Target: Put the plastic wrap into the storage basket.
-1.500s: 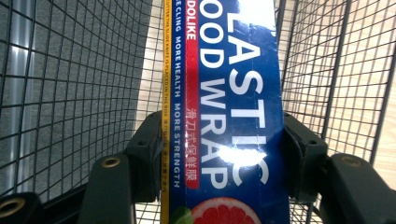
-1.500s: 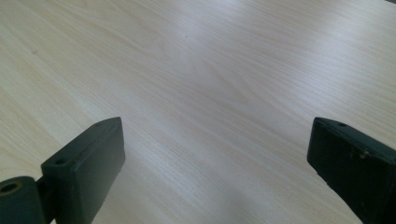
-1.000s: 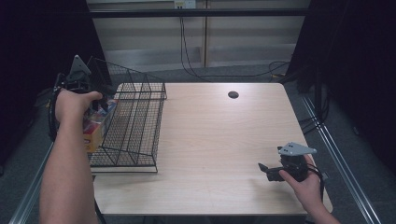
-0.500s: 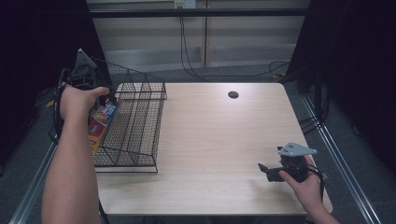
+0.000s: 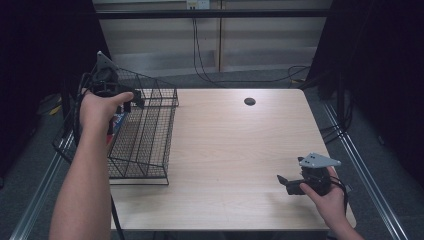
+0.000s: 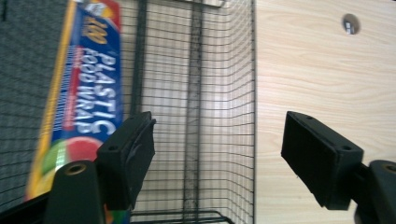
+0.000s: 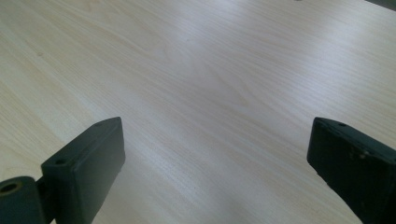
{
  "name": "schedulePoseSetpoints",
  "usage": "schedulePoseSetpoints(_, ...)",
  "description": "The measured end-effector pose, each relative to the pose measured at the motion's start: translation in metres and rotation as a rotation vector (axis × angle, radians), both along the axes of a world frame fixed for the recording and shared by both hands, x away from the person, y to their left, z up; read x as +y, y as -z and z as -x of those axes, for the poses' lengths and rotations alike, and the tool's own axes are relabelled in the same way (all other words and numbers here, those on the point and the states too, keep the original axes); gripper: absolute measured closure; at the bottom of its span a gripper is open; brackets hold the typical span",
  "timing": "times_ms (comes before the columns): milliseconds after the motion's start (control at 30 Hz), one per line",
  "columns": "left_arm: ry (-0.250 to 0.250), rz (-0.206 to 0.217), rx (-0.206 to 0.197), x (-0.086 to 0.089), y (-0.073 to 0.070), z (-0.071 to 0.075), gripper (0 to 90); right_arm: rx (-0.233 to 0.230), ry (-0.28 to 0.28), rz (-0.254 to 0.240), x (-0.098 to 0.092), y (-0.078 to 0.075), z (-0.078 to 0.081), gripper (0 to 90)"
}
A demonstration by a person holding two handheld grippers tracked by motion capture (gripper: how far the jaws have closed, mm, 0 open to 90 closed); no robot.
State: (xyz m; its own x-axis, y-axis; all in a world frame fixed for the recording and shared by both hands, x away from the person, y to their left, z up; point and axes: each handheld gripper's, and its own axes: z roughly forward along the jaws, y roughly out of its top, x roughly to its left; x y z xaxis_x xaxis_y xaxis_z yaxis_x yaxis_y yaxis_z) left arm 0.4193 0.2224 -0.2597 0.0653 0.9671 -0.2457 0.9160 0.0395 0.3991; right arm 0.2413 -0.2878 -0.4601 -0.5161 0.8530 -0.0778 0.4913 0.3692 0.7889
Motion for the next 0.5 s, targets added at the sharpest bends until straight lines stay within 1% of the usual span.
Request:
schedulePoseSetpoints(67,0.019,0.023,-0.008,-0.005,0.001,0.001,24.1,-0.005,0.009,0.002,0.0,-0.001,0.0,3.9)
schedulePoseSetpoints(167,0.048,0.019,-0.023,-0.013,0.004,0.001,22.2,-0.006,0.01,-0.001,-0.001,-0.001,0.0,3.9)
schedulePoseSetpoints(233,0.068,0.022,-0.019,-0.018,0.007,0.002,21.9,-0.006,0.01,0.0,-0.001,-0.001,0.001,3.9)
schedulePoseSetpoints(267,0.076,0.023,-0.025,-0.02,0.009,0.002,21.5,-0.007,0.009,0.0,-0.001,-0.001,0.001,3.9)
schedulePoseSetpoints(300,0.098,0.028,-0.024,-0.024,0.011,0.003,21.1,-0.007,0.007,0.0,-0.001,-0.001,0.001,3.9)
schedulePoseSetpoints(333,0.098,0.028,-0.024,-0.024,0.011,0.003,20.7,-0.007,0.007,0.0,-0.001,-0.001,0.001,3.9)
schedulePoseSetpoints(400,0.119,0.028,-0.034,-0.029,0.013,0.004,20.3,-0.01,0.007,0.001,0.0,-0.001,0.0,3.9)
schedulePoseSetpoints(433,0.131,0.03,-0.032,-0.032,0.015,0.005,20.2,-0.012,0.009,0.006,0.0,0.0,0.0,4.0)
schedulePoseSetpoints(500,0.149,0.048,-0.044,-0.037,0.017,0.006,19.9,-0.014,0.01,0.008,0.0,0.0,0.0,3.9)
